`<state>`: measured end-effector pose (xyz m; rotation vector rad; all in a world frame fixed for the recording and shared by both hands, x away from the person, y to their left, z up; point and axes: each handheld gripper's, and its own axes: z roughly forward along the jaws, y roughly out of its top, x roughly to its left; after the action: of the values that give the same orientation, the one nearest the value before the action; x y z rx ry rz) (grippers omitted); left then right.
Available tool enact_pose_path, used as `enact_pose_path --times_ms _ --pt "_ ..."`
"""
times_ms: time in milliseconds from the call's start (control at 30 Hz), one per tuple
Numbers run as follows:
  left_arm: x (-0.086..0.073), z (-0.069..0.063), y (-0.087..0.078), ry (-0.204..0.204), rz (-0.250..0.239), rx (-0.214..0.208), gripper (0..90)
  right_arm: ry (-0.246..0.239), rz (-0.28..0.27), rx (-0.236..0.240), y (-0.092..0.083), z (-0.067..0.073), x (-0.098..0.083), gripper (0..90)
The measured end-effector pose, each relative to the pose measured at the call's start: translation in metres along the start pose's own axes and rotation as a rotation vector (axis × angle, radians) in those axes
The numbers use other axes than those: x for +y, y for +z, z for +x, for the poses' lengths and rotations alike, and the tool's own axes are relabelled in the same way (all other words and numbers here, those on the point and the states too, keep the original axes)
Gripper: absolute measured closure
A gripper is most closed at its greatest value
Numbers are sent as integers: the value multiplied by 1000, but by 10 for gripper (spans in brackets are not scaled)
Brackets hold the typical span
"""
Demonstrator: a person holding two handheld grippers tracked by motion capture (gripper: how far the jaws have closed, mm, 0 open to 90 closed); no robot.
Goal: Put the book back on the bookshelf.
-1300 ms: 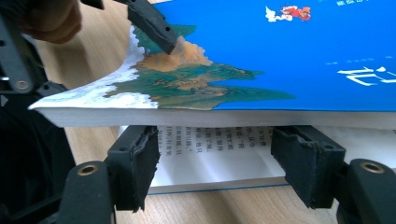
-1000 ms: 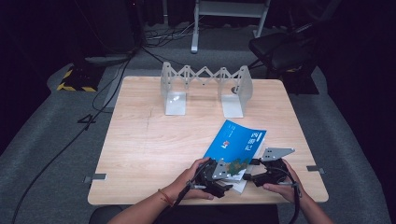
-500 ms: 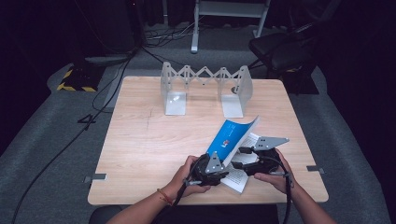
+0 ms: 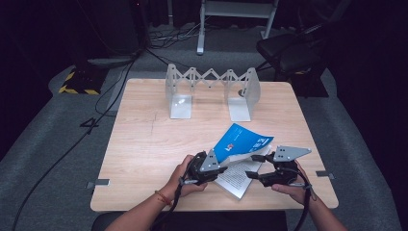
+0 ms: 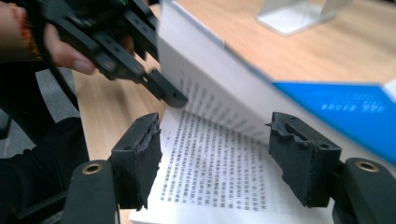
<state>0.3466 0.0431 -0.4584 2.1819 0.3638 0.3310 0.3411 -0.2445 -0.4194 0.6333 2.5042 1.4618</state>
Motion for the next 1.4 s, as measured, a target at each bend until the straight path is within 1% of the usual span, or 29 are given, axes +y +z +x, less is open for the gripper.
enact_pose_path --times_ms 67,100,133,200,267,333,367,400,433,500,600,667,733,767,800,900,933,1000,1033,1067,1100,1133,1200,1233,1267,1300,1333,1367,1400 --pt "-2 4 -3 -8 -6 -16 797 -21 -14 -18 -4 1 4 339" --pt "-3 7 -5 -13 -4 -24 796 -23 -15 -15 -4 1 5 335" --pt "-3 7 -5 -13 -4 -24 795 -23 -15 -15 -4 1 5 335" --pt "-5 11 -8 -2 8 -43 794 -28 -9 -40 1 -4 11 311" --pt "-5 12 -9 0 13 -47 793 -27 -14 -30 2 -5 12 311" --pt "-6 14 -12 16 22 -49 792 -27 -21 -5 7 -8 17 300" --pt "-7 16 -13 20 27 -50 791 -67 24 -3 17 -10 18 296" --pt "-8 17 -15 21 28 -53 791 -67 24 -3 17 -10 18 296" --pt "-9 20 -17 36 33 -53 790 -86 44 -6 21 -12 18 298" --pt "-12 25 -22 62 42 -51 788 -93 85 12 34 -18 16 294" --pt "-20 36 -29 49 48 -66 767 -122 145 4 44 -23 11 294" --pt "-25 43 -33 30 49 -75 754 -142 188 -19 50 -30 6 298" --pt "-29 48 -36 33 62 -78 740 -152 218 -67 56 -37 1 359" --pt "-31 50 -37 34 67 -78 733 -176 236 -98 58 -40 -1 418" --pt "-32 52 -38 28 61 -82 729 -192 239 -103 58 -43 -2 434" --pt "-33 57 -44 5 38 -81 729 -253 200 -94 52 -49 -7 562" --pt "-33 59 -45 2 37 -82 730 -256 175 -88 49 -52 -9 585" --pt "-34 61 -46 -13 36 -88 729 -257 152 -74 47 -56 -12 609" --pt "-34 62 -46 -32 42 -91 718 -279 145 -82 48 -55 -13 632" --pt "-33 63 -45 -44 58 -88 675 -305 146 -90 48 -52 -13 649" --pt "-33 61 -45 -48 74 -50 613 -326 149 -103 49 -50 -12 661" --pt "-33 61 -45 -48 74 -50 544 -326 149 -103 49 -50 -12 661" --pt "-30 56 -47 -51 76 -29 525 -353 163 -121 50 -44 -8 686" --pt "-27 52 -48 -36 79 -9 487 -369 169 -129 51 -41 -6 694" --pt "-22 47 -50 -25 72 8 452 -381 173 -136 52 -38 -3 701" --pt "-17 44 -51 -26 57 12 426 -389 179 -144 54 -35 1 708" --pt "-11 39 -53 -27 54 48 387 -395 185 -148 56 -32 4 717" --pt "-7 35 -55 -29 49 70 341 -403 185 -155 59 -29 8 725" --pt "-2 32 -56 -34 40 82 332 -403 189 -159 61 -25 10 732"
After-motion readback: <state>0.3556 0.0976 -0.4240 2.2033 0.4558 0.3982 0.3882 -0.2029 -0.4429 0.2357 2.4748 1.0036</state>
